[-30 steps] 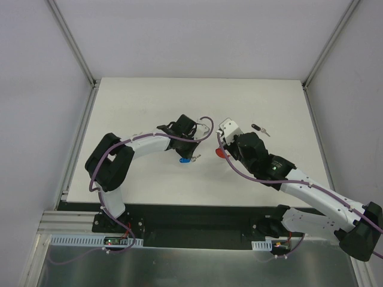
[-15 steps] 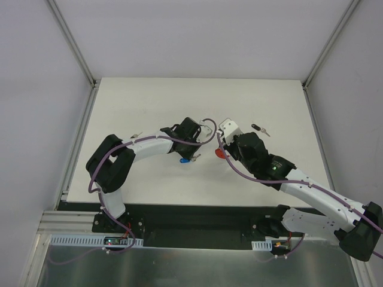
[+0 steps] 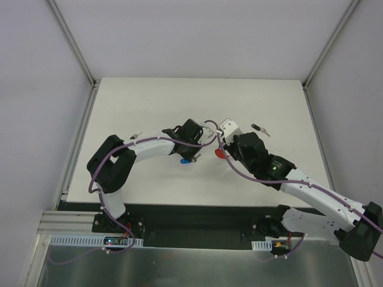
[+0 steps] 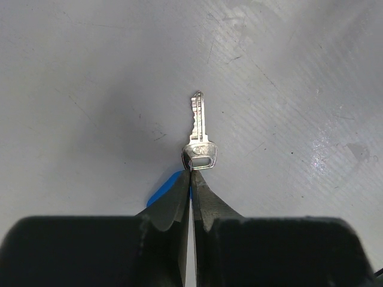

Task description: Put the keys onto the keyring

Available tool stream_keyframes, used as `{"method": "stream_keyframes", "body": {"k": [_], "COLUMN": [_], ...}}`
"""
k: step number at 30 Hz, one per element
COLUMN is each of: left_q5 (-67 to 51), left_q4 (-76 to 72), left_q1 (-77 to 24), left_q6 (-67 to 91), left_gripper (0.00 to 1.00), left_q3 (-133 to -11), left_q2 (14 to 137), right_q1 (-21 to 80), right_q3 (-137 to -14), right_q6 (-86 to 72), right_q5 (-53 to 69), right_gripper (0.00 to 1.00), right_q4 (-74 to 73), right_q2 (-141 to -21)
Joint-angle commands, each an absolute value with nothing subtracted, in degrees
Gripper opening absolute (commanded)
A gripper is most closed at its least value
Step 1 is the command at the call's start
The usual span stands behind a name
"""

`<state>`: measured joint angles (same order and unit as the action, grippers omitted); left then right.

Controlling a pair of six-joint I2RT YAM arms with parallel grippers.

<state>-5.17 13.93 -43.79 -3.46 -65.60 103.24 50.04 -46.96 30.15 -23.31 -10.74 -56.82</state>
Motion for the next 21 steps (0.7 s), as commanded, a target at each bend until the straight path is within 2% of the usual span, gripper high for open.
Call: {"method": "stream_keyframes", "body": {"k": [1, 3, 13, 17, 21], "left_q5": [-3.34, -2.90, -0.26, -0.26, -0.26], "left_q4": [13.89, 13.89, 12.92, 9.06, 1.61], "left_q1": [-44.47, -44.47, -44.38, -44.21, -43.68], "left_q6": [-1.58, -0.97, 0.78, 3.51, 6.23], "left_gripper": [0.02, 0.09, 0.23, 0.24, 0.30], "left_q3": [-66.71, -66.80, -66.10, -61.63, -55.75], "left_q2": [104.15, 103.80, 100.20, 95.56, 91.51], "right_q1": [49.75, 49.75, 49.75, 49.75, 49.83], "right_q3": [-48.43, -48.34, -48.34, -48.43, -48.34], "right_q6": [29.27, 29.27, 29.27, 29.27, 29.18], "right_q5": [-23.73, -23.73, -23.73, -23.73, -23.29], "right_gripper": [0.02, 0.01, 0.01, 0.01, 0.01], "right_q4": [-8.88, -8.88, -8.96, -8.96, -8.96], "right_q2": [-56.60, -56.60, -56.51, -56.51, -56.51]}}
